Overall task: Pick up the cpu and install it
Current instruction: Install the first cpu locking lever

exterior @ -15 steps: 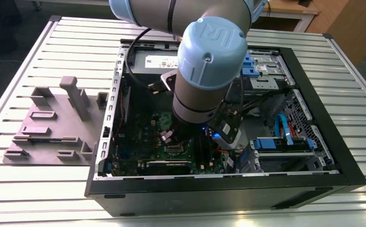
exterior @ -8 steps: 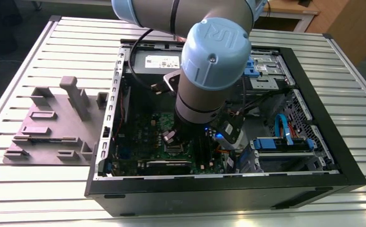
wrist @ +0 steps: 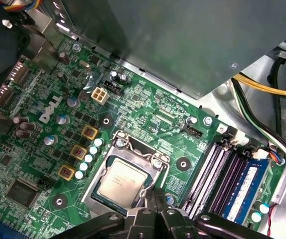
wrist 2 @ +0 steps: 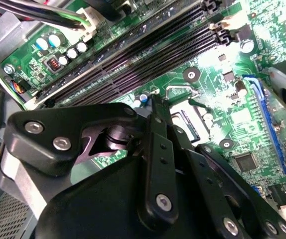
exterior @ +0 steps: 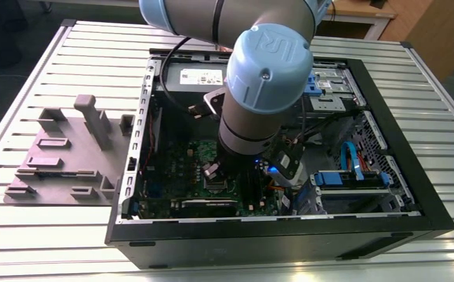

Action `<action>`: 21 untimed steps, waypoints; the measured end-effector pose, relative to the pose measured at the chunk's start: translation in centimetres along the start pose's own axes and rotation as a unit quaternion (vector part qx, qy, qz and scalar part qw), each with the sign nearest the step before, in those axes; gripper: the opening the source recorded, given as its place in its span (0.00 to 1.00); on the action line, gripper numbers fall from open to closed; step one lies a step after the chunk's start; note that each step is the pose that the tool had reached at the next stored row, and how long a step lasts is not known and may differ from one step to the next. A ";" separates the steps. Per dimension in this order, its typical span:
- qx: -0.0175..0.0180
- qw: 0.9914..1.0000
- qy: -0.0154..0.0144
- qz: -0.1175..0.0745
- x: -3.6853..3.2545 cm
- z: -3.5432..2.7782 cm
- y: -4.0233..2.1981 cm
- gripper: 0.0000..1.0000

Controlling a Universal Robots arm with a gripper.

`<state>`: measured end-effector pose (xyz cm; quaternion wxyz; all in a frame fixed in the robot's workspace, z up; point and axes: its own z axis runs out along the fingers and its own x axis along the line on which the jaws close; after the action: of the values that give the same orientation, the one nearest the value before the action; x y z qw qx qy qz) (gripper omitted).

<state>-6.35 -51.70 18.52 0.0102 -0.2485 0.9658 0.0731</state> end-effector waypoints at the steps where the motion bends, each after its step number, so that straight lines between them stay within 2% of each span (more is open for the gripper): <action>1: 0.000 1.000 0.000 0.000 0.00 0.00 -0.03 0.10; 16: 0.000 1.000 0.000 -0.004 0.46 -0.24 -0.85 0.10; 21: -0.001 1.000 0.001 -0.008 0.37 -0.26 -0.98 0.10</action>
<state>-6.20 -52.76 18.63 0.0097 -0.2565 0.9637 0.0735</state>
